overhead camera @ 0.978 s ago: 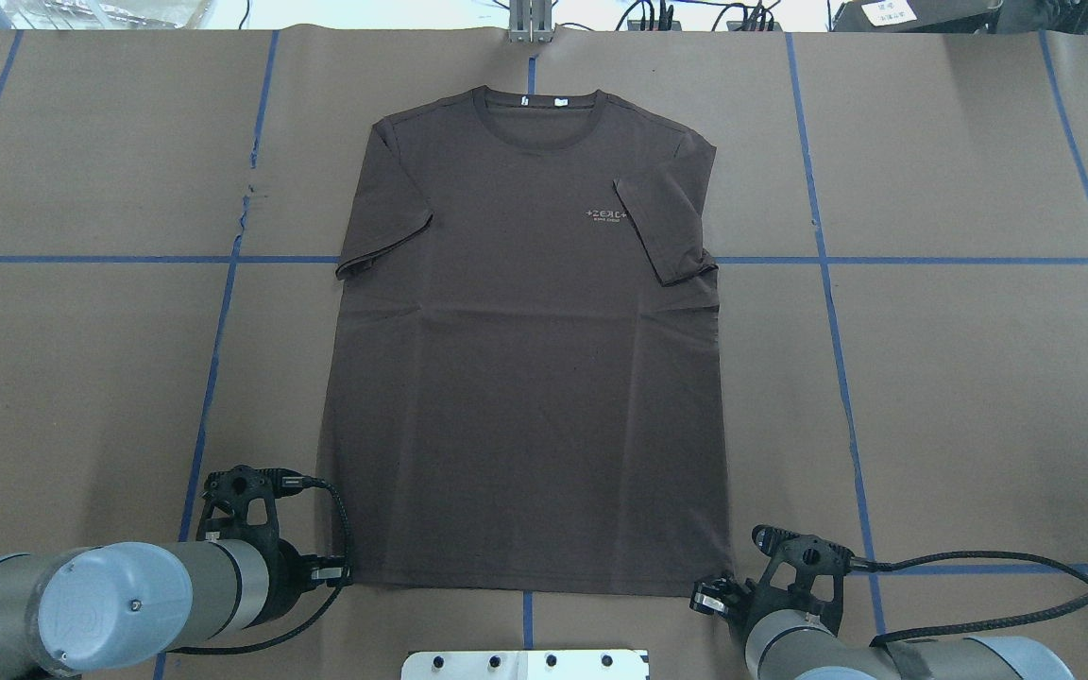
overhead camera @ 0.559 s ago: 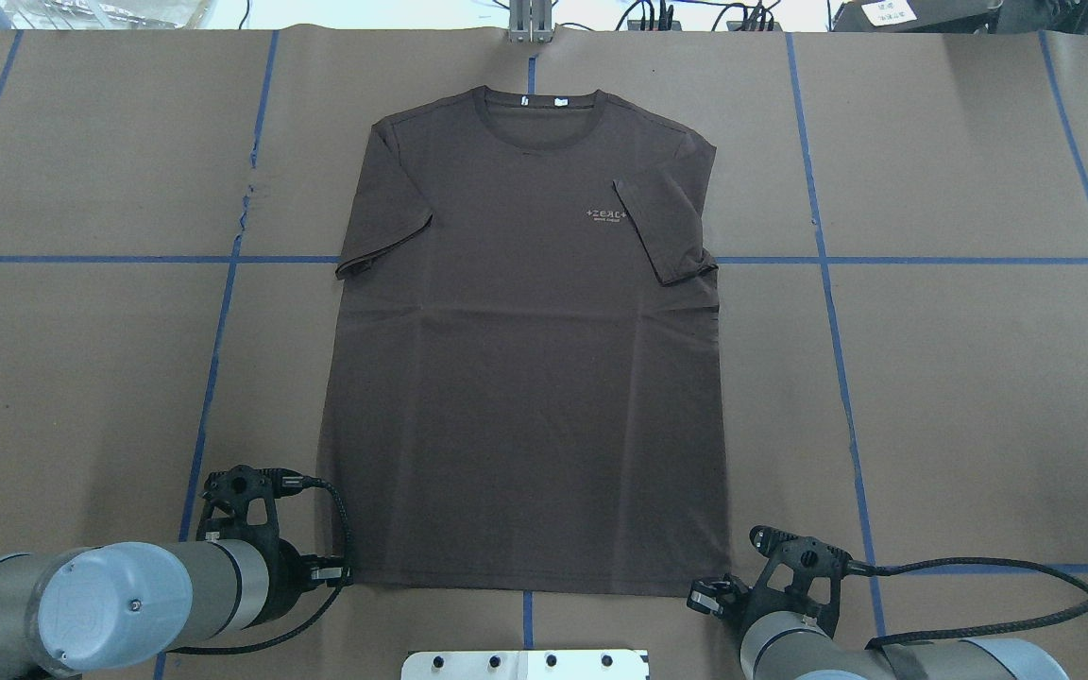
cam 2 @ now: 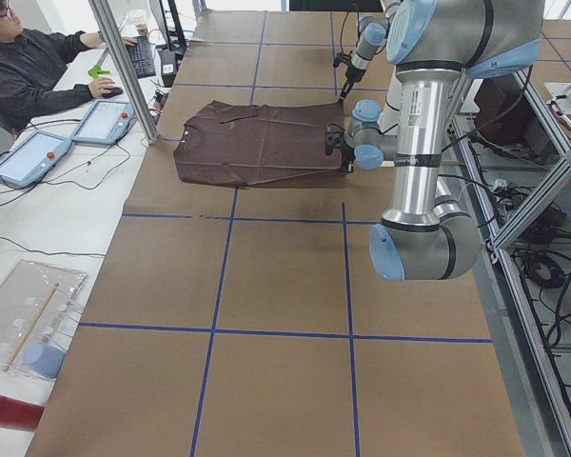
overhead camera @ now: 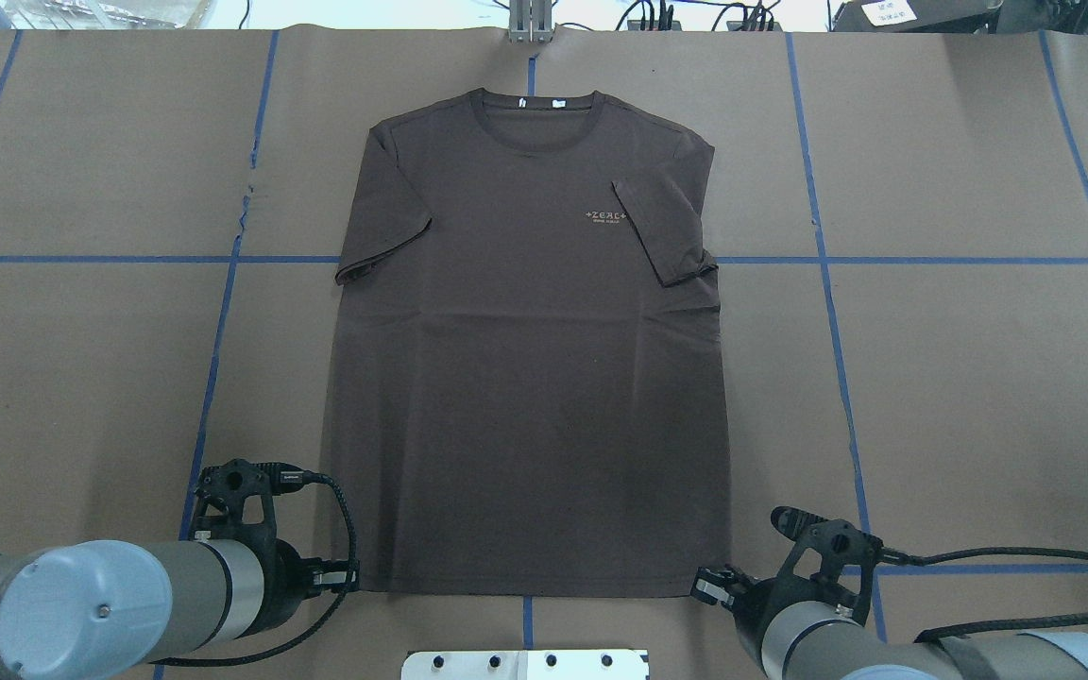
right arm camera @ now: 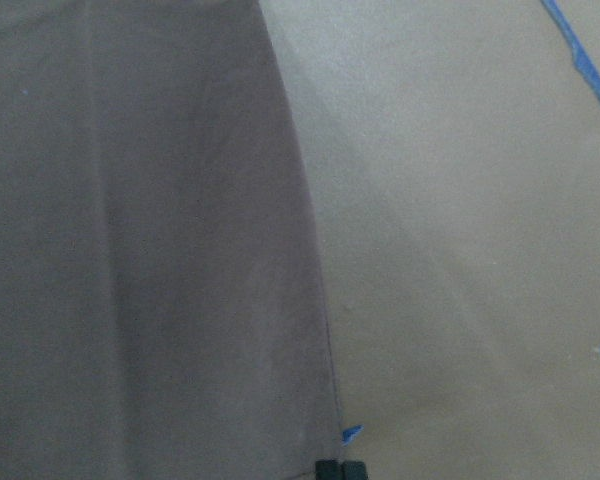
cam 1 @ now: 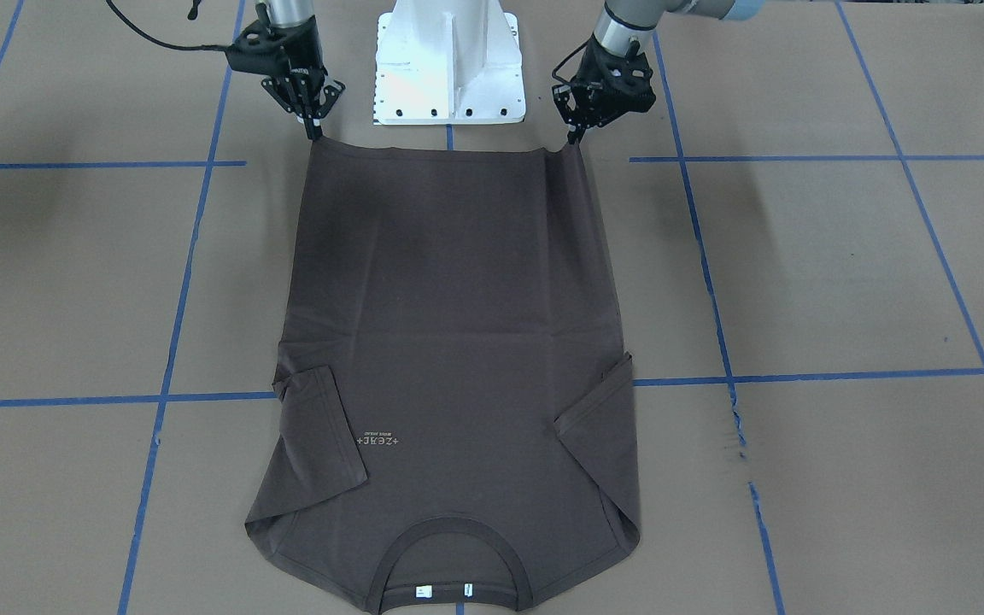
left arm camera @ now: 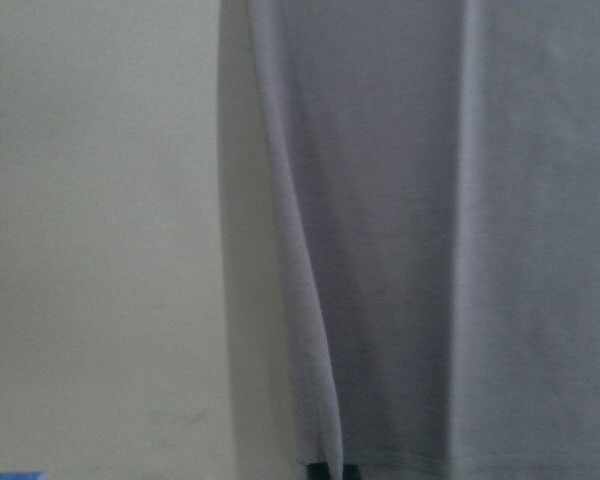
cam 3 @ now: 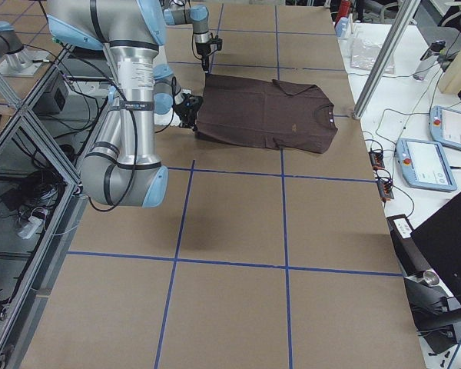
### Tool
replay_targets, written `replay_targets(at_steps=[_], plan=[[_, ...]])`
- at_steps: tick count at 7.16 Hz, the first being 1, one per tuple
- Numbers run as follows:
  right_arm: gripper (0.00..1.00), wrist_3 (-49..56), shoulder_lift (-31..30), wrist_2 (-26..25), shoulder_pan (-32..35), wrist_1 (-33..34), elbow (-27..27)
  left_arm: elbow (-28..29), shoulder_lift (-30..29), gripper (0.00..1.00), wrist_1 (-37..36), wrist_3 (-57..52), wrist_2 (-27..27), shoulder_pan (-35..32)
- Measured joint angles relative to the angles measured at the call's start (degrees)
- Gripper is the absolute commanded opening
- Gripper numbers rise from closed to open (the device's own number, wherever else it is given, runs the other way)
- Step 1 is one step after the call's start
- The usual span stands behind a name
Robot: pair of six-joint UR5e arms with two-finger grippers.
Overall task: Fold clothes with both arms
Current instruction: 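Lift the hem with both grippers and fold it toward the collar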
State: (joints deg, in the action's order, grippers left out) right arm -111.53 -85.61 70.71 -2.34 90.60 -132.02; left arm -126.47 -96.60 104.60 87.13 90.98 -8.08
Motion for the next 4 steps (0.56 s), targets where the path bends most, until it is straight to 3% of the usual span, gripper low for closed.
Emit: replay_targets(at_steps=[2,4], plan=[[0.00,-0.09,0.26,3.34,-0.67,12.83,-14.19,-14.12,-6.24,0.00,-19.53,0.40,3.60,-0.26],[0.00,0.69,3.11,8.34,2.73,21.83,-21.22,-21.39,-13.47,0.00,-33.47,-1.00,9.80,-3.68]])
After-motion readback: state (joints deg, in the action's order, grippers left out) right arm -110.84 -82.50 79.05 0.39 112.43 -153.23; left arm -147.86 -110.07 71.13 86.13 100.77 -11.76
